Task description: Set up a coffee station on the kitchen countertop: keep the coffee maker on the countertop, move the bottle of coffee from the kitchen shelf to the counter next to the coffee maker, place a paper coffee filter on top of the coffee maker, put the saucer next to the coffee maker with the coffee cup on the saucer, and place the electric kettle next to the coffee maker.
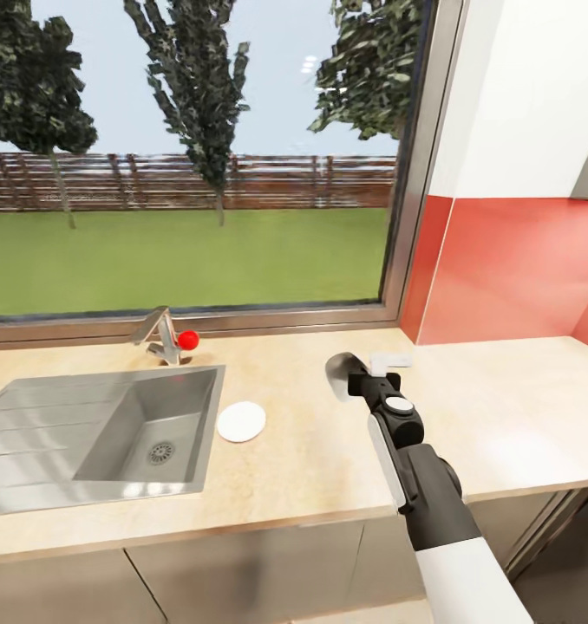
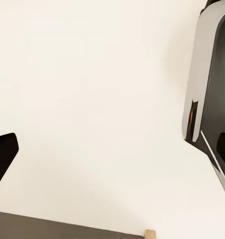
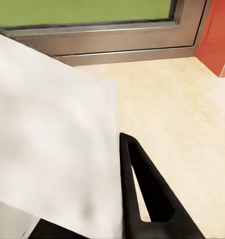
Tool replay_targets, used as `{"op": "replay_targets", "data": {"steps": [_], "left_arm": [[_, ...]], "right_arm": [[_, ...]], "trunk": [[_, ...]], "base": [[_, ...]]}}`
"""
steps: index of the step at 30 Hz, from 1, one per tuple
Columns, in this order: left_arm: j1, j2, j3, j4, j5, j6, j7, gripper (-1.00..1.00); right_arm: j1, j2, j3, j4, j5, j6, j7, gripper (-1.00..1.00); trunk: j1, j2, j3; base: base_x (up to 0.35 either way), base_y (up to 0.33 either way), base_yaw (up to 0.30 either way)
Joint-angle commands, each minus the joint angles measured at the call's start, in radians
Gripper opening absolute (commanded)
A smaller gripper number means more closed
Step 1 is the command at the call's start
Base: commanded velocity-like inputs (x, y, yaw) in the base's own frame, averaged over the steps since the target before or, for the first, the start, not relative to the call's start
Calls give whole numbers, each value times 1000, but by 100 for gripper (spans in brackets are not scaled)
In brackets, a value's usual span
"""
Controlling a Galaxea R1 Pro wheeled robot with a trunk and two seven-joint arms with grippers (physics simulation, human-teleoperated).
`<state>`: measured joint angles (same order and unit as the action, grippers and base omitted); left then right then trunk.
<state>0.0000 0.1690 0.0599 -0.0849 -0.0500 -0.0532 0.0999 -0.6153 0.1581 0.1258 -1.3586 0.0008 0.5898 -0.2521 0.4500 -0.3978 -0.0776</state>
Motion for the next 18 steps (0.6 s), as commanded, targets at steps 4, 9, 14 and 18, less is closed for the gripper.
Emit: {"op": "replay_targets", "data": {"steps": [4,9,14,18], "left_arm": [[0,0,6,-1,-5,-8,1,100],[0,0,6,-1,-5,-9,1,100],[0,0,6,-1,-5,-10,1,100],[0,0,6,-1,-5,-10,1,100]], "right_arm": [[0,0,2,0,-2,4,-6,-100],[0,0,2,0,-2,4,-6,-100],[0,-1,2,-1,-1,4,-6,-100],[0,-2,2,-1,-1,4,-6,-100]], "trunk": [[0,-2,-1],[0,-2,1],[0,-2,3],[0,-2,5]], "base": [[-334,0,221],[-336,0,258],[-336,0,265],[-336,0,266]]}}
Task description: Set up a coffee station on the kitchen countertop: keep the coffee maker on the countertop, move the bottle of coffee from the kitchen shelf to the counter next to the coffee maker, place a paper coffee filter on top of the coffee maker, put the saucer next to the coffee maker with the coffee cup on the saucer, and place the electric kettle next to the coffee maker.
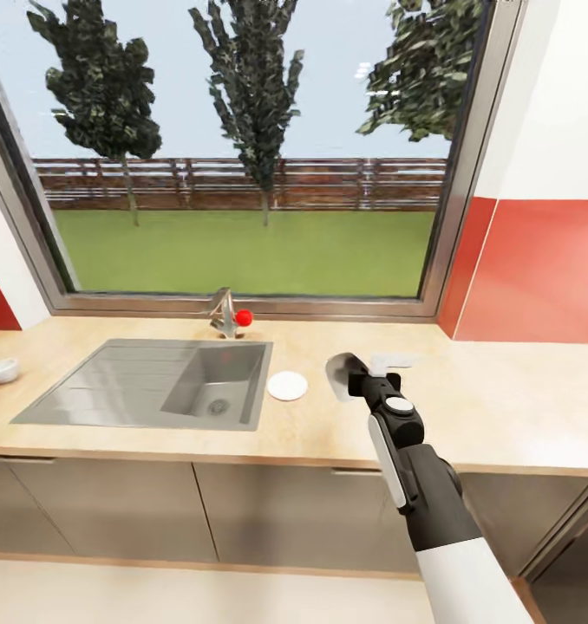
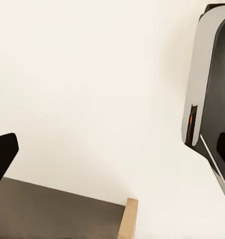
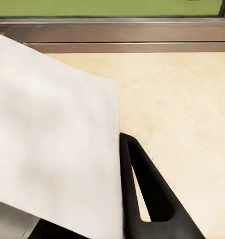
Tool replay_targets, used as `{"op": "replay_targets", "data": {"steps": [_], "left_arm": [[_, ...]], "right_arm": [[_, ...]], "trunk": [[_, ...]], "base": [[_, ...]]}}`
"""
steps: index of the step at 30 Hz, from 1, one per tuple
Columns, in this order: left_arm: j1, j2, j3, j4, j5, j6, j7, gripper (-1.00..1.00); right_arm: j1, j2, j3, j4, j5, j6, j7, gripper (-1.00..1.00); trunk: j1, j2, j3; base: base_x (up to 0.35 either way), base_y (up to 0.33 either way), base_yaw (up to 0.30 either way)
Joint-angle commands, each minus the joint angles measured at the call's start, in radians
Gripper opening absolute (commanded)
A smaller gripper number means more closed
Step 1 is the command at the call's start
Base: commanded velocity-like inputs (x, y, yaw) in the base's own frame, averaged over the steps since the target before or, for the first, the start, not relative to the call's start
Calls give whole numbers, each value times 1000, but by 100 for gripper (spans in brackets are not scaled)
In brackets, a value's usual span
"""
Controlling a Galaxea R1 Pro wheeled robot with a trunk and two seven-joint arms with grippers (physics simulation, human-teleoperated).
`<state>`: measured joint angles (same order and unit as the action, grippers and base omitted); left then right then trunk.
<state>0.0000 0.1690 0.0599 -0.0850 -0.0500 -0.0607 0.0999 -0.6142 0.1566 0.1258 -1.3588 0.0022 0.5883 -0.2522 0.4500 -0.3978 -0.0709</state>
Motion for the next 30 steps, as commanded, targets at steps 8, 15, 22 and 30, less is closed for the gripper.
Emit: {"op": "replay_targets", "data": {"steps": [8,15,22,30], "left_arm": [[0,0,6,-1,-5,-2,1,100],[0,1,7,-1,-3,-2,1,100],[0,1,8,-1,-1,-2,1,100],[0,1,8,-1,-2,-2,1,100]], "right_arm": [[-1,-1,2,-1,-3,5,-6,-100],[-1,-1,2,-1,-3,5,-6,-100],[-1,-1,2,1,-2,5,-6,-100],[-1,-2,2,2,-2,5,-6,-100]], "trunk": [[0,-2,1],[0,-2,4],[0,-2,7],[0,-2,11]], "base": [[-314,0,266],[-243,0,266],[-121,0,266],[-8,0,266]]}}
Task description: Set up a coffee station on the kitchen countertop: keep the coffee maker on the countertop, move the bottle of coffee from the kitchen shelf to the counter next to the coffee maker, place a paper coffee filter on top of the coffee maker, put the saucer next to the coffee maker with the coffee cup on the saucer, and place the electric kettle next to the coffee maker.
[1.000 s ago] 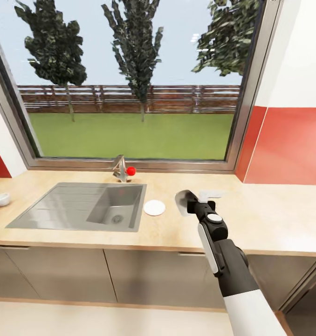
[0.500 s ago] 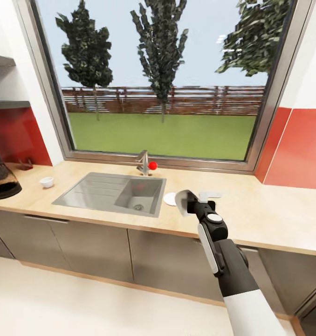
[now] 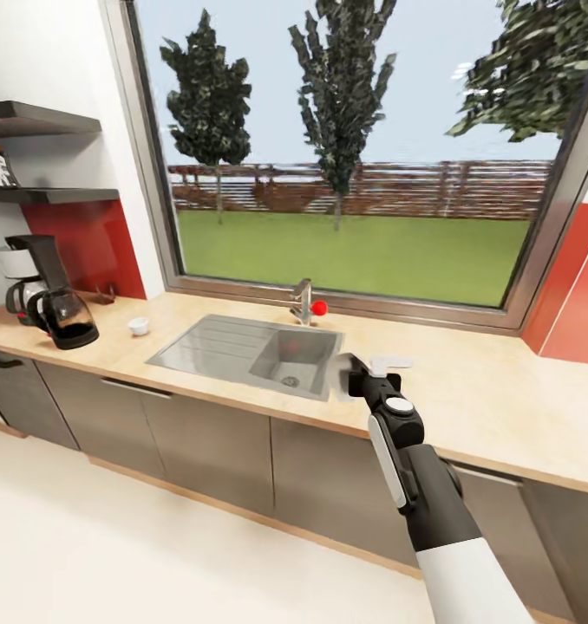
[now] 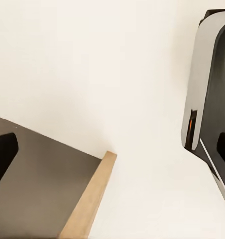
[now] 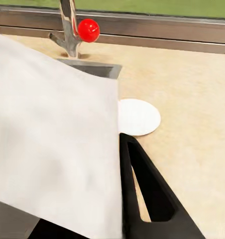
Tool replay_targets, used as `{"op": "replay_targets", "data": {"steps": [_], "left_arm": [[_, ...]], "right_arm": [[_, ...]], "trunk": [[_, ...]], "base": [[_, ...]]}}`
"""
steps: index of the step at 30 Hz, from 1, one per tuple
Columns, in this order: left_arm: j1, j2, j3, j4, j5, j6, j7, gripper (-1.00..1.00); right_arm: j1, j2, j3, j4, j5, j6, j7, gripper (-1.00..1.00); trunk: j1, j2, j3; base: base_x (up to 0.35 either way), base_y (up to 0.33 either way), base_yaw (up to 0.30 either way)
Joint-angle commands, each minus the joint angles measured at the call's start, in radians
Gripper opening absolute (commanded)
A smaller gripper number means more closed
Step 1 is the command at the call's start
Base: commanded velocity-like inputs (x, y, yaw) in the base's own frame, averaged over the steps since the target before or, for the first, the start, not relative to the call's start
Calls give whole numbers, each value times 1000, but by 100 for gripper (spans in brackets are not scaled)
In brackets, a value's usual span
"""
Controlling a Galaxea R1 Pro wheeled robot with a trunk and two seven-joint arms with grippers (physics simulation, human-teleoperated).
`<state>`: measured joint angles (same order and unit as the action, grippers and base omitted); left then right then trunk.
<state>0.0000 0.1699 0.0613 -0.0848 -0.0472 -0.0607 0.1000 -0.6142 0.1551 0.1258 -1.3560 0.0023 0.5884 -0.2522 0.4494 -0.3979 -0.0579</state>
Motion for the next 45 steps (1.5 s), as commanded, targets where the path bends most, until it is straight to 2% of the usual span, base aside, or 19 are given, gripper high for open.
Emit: {"op": "replay_targets", "data": {"steps": [1,10,30,41,42,45], "left_arm": [[0,0,6,-1,-5,-2,1,100],[0,0,6,-1,-6,-2,1,100],[0,0,8,0,-3,-2,1,100],[0,0,8,-1,-2,-2,2,100],[0,0,9,-1,-2,-2,2,100],[0,0,9,-1,-2,-2,1,100]], "right_arm": [[-1,0,2,-1,-2,5,-5,-100],[-1,0,2,2,-2,5,-5,-100],[-1,0,3,3,-2,5,-5,-100],[-1,2,6,26,-2,5,-4,-100],[-1,2,14,39,-2,5,-4,-100],[0,3,72,94,-2,5,-5,-100]], "trunk": [[1,-2,-2],[1,-2,2],[1,-2,7],[1,-2,7],[1,-2,7],[1,-2,7]], "base": [[-1,0,266],[-63,0,266],[-314,0,271],[-41,0,277],[-2,0,277],[-1,0,277]]}}
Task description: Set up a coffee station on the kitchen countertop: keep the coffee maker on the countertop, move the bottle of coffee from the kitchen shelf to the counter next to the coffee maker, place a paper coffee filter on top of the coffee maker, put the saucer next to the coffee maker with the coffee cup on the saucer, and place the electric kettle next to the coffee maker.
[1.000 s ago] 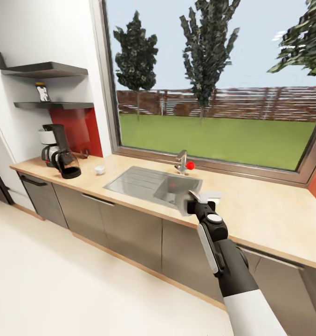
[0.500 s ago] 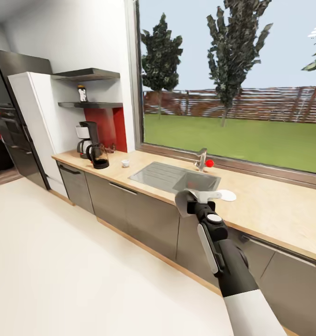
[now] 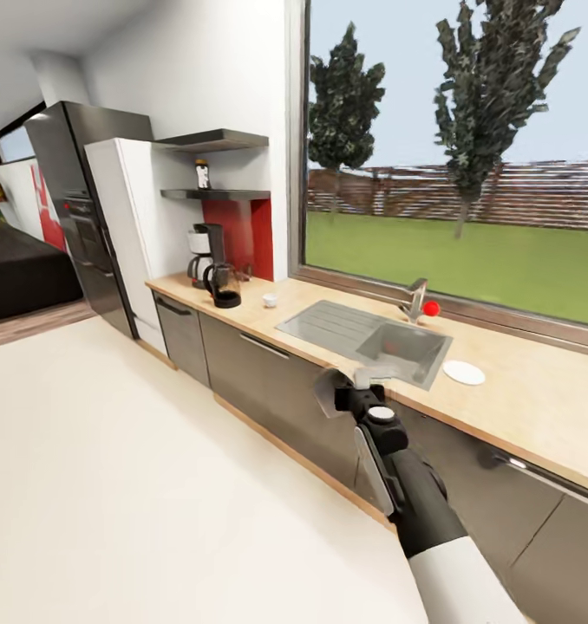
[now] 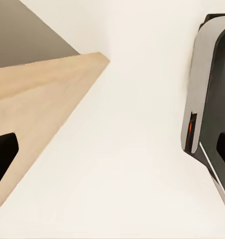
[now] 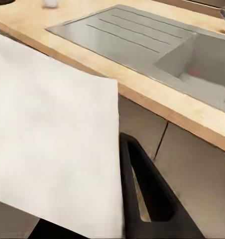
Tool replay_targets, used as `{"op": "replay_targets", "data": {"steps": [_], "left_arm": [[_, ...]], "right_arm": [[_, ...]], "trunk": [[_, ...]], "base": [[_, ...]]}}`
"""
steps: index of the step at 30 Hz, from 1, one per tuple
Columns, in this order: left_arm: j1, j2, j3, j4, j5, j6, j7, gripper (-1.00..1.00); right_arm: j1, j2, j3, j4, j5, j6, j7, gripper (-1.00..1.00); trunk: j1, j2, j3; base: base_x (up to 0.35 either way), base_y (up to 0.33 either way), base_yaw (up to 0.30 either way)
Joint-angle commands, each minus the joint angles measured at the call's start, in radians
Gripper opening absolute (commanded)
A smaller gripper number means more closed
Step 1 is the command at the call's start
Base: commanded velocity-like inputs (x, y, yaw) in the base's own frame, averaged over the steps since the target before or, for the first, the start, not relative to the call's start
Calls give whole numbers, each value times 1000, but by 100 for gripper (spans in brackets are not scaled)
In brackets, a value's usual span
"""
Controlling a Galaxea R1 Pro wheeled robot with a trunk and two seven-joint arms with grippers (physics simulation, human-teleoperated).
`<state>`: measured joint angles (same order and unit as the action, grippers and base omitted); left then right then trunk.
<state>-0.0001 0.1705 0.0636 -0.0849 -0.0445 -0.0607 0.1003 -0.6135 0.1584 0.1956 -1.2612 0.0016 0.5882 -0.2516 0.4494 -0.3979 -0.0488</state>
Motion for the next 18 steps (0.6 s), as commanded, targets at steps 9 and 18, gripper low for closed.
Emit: {"op": "replay_targets", "data": {"steps": [9,18], "left_arm": [[0,-1,3,0,-9,-2,1,100],[0,-1,3,0,-9,-2,1,100]], "right_arm": [[0,-1,170,355,-2,2,-6,-100],[0,-3,180,873,-3,-232,-4,-100]], "trunk": [[1,-2,-2],[1,-2,-2]], "base": [[0,0,273],[0,0,92]]}}
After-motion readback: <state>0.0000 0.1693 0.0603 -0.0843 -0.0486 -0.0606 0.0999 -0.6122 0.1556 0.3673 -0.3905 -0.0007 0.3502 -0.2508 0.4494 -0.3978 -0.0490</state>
